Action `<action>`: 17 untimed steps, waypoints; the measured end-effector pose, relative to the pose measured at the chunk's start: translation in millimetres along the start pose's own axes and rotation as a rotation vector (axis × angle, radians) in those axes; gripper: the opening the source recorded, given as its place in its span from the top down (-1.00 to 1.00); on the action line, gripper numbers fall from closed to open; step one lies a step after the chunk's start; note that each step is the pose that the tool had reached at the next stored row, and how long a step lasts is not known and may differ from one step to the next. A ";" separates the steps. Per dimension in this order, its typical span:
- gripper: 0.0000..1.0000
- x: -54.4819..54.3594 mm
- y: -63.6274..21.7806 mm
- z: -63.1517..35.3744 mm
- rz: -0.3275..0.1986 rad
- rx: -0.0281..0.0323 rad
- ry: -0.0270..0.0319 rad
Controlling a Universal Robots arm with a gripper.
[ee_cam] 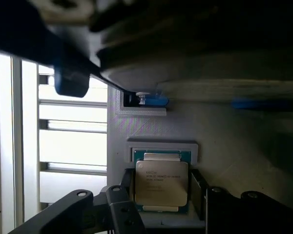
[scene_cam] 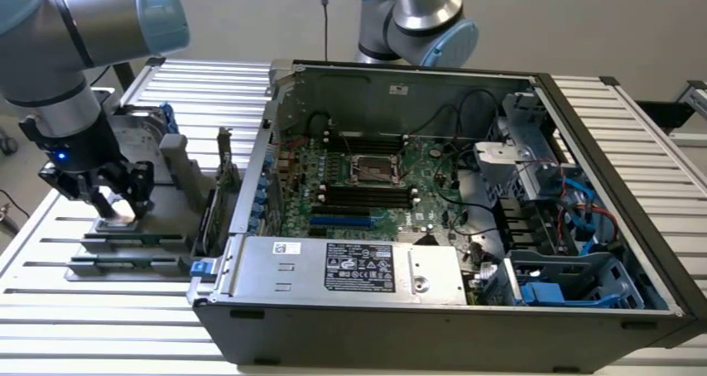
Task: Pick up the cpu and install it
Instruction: 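Pick up the cpu and move it towards the insertion slot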
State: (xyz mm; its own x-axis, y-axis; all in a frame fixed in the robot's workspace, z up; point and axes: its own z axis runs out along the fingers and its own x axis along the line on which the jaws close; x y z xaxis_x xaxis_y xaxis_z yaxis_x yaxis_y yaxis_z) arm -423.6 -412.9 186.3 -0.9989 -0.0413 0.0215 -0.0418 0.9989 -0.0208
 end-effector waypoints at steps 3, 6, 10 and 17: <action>-0.09 0.1 -0.1 -4.5 0.000 0.0001 0.0003; -0.09 0.3 -0.3 -12.8 0.000 0.0000 0.0003; -0.09 0.6 -0.7 -30.1 0.000 0.0000 0.0005; -0.09 -1.5 -1.4 -62.4 -0.002 0.0001 0.0006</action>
State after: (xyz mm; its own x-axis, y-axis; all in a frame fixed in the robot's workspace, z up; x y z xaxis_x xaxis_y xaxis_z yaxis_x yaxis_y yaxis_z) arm -420.8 -412.9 248.6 -0.9988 -0.0435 0.0221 -0.0440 0.9988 -0.0209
